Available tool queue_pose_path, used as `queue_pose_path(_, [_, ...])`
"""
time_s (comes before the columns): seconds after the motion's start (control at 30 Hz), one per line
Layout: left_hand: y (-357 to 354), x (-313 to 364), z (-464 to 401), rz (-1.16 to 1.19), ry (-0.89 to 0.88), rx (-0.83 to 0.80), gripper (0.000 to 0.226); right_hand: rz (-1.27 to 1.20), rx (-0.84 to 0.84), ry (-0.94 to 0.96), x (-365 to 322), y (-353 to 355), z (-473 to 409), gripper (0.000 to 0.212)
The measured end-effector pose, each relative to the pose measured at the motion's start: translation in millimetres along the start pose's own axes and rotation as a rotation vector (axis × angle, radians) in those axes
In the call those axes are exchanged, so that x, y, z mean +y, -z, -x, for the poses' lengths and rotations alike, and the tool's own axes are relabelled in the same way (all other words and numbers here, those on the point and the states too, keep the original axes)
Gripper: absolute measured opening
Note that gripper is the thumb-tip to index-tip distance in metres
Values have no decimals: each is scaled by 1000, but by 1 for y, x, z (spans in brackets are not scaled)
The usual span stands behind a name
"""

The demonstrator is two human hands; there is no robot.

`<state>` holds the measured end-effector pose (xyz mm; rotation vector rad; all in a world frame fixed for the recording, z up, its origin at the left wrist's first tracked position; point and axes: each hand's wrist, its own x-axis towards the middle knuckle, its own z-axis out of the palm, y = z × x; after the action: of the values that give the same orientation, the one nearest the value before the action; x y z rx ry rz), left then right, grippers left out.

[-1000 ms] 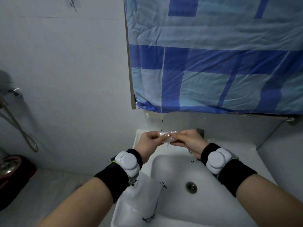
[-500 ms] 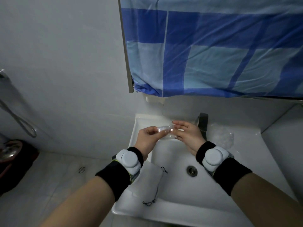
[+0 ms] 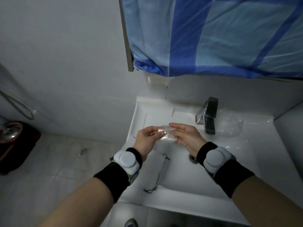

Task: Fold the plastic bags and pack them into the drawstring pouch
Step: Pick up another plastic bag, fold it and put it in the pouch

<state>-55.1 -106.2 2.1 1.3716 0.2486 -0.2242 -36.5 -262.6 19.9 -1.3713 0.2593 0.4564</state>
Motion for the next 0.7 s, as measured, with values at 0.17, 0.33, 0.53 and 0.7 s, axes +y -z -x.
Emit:
queue_pose_path(0.17, [7, -29, -3, -31, 77, 17, 18, 119, -177, -187, 19, 12, -10, 23])
queue_pose_path(0.33, [13, -67, 0, -10, 157, 54, 36, 229, -144, -229, 56, 20, -20, 22])
queue_pose_path(0.53, [10, -103, 9, -99, 159, 130, 26, 131, -3, -264, 106, 34, -17, 3])
queue_pose_path(0.7, [5, -137, 25, -583, -30, 55, 42, 211, 149, -267, 137, 55, -15, 8])
